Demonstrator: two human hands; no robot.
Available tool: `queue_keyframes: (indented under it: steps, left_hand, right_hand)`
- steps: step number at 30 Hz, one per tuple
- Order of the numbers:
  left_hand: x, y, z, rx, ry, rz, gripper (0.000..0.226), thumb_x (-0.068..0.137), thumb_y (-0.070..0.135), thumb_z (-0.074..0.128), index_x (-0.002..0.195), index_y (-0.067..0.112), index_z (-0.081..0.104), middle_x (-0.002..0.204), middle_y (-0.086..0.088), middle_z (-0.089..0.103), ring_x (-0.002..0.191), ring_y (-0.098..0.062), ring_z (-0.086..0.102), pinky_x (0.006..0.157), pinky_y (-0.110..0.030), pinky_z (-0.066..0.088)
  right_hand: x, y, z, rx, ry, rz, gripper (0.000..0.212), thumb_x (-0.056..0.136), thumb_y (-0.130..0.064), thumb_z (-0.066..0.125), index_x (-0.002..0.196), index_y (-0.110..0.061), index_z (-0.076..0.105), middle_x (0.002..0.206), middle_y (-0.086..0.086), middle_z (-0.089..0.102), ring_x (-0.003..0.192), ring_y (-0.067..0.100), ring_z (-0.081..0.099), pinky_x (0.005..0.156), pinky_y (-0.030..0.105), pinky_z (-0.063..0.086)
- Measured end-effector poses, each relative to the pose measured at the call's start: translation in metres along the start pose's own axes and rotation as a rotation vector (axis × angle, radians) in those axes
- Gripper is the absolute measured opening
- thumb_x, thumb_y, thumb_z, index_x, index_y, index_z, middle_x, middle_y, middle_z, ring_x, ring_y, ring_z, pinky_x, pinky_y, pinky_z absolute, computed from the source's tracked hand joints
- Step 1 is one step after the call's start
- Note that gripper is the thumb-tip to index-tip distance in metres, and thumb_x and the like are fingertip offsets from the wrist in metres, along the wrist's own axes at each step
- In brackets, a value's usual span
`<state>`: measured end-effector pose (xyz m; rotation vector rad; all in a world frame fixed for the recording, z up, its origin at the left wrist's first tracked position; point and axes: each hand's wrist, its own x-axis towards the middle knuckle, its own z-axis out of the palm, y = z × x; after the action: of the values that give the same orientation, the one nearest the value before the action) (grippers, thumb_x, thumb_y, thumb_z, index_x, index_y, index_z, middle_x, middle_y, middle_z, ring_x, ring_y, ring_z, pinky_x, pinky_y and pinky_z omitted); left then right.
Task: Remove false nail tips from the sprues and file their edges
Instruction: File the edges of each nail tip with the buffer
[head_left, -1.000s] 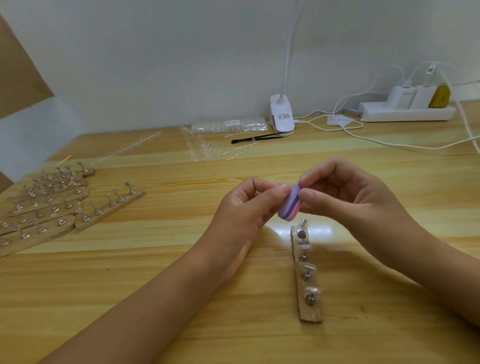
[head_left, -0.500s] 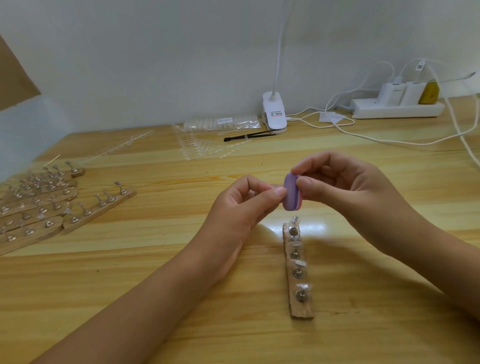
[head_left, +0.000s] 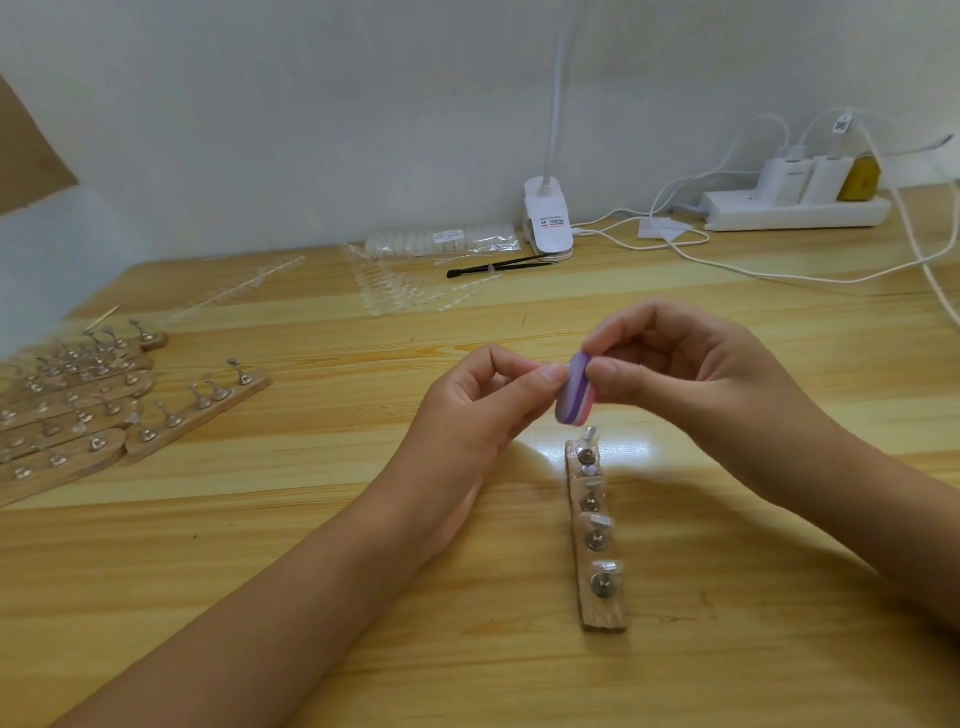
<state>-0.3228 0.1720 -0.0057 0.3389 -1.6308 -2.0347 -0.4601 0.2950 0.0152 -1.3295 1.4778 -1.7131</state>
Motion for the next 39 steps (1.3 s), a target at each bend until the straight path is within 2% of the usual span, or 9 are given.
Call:
queue_keyframes:
  steps: [7,10,14,18,23,29,32,35,39]
  left_hand:
    - [0.0,-0.001,-0.001,0.02,0.009,0.0,0.016,0.079,0.023,0.072,0.065,0.031,0.069,0.083,0.002,0.074,0.087,-0.007,0.07,0.084,-0.017,0.051]
    - [0.001,-0.001,-0.001,0.022,0.02,0.002,0.017,0.079,0.024,0.073,0.065,0.031,0.069,0.082,0.005,0.073,0.088,-0.006,0.069,0.084,-0.017,0.051]
    - [0.001,-0.002,-0.003,0.014,0.029,0.012,0.017,0.081,0.023,0.072,0.066,0.03,0.068,0.083,0.002,0.074,0.087,-0.01,0.07,0.084,-0.018,0.051]
    - [0.002,-0.002,-0.002,0.001,0.018,0.0,0.018,0.08,0.023,0.073,0.065,0.031,0.068,0.088,0.003,0.075,0.093,-0.007,0.07,0.085,-0.017,0.051]
    - [0.001,-0.002,-0.003,-0.044,0.039,-0.016,0.013,0.076,0.026,0.077,0.073,0.022,0.065,0.082,-0.001,0.073,0.08,-0.01,0.07,0.076,-0.017,0.053]
    - [0.005,0.012,-0.016,-0.029,0.06,-0.042,0.006,0.076,0.029,0.079,0.077,0.024,0.077,0.109,-0.008,0.075,0.095,-0.008,0.07,0.082,-0.016,0.053]
    - [0.005,0.015,-0.021,0.14,0.02,-0.058,0.009,0.076,0.037,0.077,0.08,0.03,0.078,0.102,0.002,0.076,0.094,-0.001,0.067,0.087,-0.021,0.049]
    - [0.001,0.019,-0.021,0.348,-0.096,-0.065,0.007,0.076,0.043,0.074,0.075,0.036,0.074,0.084,0.015,0.073,0.073,0.01,0.06,0.079,-0.018,0.044]
    - [0.001,0.024,-0.02,0.475,-0.214,-0.098,0.007,0.077,0.037,0.077,0.075,0.031,0.073,0.079,0.013,0.071,0.072,0.002,0.062,0.07,-0.009,0.047]
  right_hand:
    - [0.0,0.0,0.0,-0.038,-0.009,0.012,0.025,0.075,-0.021,0.07,0.097,-0.008,0.065,0.09,0.008,0.073,0.088,0.021,0.072,0.081,0.026,0.057]
    - [0.0,0.0,0.001,0.018,0.09,-0.033,0.023,0.075,-0.021,0.069,0.094,-0.01,0.065,0.086,0.005,0.072,0.084,0.017,0.071,0.079,0.026,0.057]
    - [-0.002,0.003,0.006,-0.006,0.023,0.017,0.028,0.074,-0.019,0.07,0.096,-0.003,0.063,0.091,0.015,0.071,0.087,0.024,0.071,0.081,0.027,0.057]
    - [0.0,-0.001,0.002,0.092,0.108,-0.018,0.023,0.075,-0.019,0.069,0.095,-0.008,0.064,0.086,0.006,0.072,0.084,0.018,0.071,0.078,0.024,0.057]
    - [-0.004,0.01,0.012,0.019,-0.03,0.078,0.023,0.08,-0.013,0.068,0.097,0.0,0.06,0.094,0.018,0.073,0.092,0.029,0.072,0.087,0.037,0.058]
    - [0.002,0.001,-0.006,0.171,0.073,0.023,0.022,0.075,-0.021,0.07,0.094,-0.01,0.065,0.083,0.001,0.072,0.084,0.016,0.073,0.08,0.022,0.056]
    - [0.009,0.004,-0.02,0.244,0.146,0.039,0.015,0.079,-0.018,0.069,0.093,-0.013,0.066,0.079,-0.002,0.07,0.083,0.013,0.071,0.081,0.022,0.056]
    - [0.012,0.009,-0.025,0.256,0.174,0.071,0.015,0.08,-0.016,0.068,0.094,-0.012,0.065,0.077,-0.003,0.07,0.082,0.012,0.071,0.079,0.021,0.055]
    - [0.012,0.012,-0.027,0.237,0.146,0.083,0.014,0.08,-0.017,0.069,0.093,-0.013,0.067,0.081,-0.001,0.071,0.084,0.013,0.071,0.078,0.021,0.056]
